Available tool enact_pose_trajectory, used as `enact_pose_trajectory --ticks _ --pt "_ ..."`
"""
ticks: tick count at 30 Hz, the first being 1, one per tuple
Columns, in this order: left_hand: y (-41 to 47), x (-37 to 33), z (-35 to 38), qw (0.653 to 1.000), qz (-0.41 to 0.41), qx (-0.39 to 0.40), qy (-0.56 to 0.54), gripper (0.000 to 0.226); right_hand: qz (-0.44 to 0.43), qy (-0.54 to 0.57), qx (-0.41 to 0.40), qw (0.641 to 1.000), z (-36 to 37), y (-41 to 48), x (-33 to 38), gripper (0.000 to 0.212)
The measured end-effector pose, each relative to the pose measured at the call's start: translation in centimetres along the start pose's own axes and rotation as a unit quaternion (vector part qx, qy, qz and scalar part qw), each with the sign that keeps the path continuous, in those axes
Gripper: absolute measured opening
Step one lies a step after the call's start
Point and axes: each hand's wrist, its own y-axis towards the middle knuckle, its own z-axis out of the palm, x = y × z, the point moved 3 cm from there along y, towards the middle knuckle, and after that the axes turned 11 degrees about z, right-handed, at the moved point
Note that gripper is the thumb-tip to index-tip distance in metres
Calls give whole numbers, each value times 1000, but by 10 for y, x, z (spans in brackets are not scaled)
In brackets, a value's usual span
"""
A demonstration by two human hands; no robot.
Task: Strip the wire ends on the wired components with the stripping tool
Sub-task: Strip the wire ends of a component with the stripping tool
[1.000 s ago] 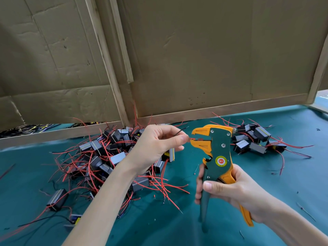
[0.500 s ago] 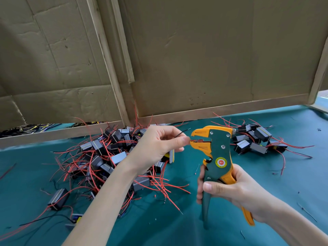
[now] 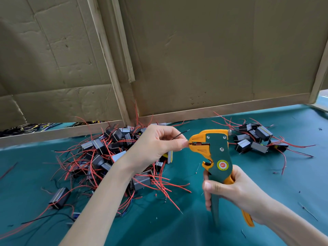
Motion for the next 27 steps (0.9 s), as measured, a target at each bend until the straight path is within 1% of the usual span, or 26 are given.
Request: enact_pose_trajectory --ticks 3,7,8,9,11,12,14,18,21,25,27 --pt "1 4 2 999 -11 7 -35 7 12 18 -27 999 4 0 -5 50" --pt "2 19 11 987 -40 -26 -155 11 42 61 -142 987 5 5 -17 49" --pt "2 24 14 984 -47 -32 -171 11 52 69 -143 986 3 6 -18 46" --pt "1 29 16 981 -53 -36 -184 12 63 80 -120 988 3 6 -17 42" --pt "2 38 16 975 -61 -57 -204 15 73 144 -38 986 4 8 -11 26" --pt "1 41 14 975 -63 -70 -201 19 80 180 -11 980 4 9 -9 19" --pt "1 43 9 979 -59 -90 -172 26 94 217 7 972 2 11 -9 13" --pt "2 41 6 987 -50 -113 -101 34 97 213 1 972 -1 13 -11 12" --pt "2 32 6 995 -40 -85 -42 37 81 187 -1 979 -1 11 -8 12" --pt "2 16 3 997 24 -47 51 29 62 162 11 985 -1 8 -6 13" --pt "2 11 1 996 51 -48 55 25 54 153 16 987 1 7 -4 13"
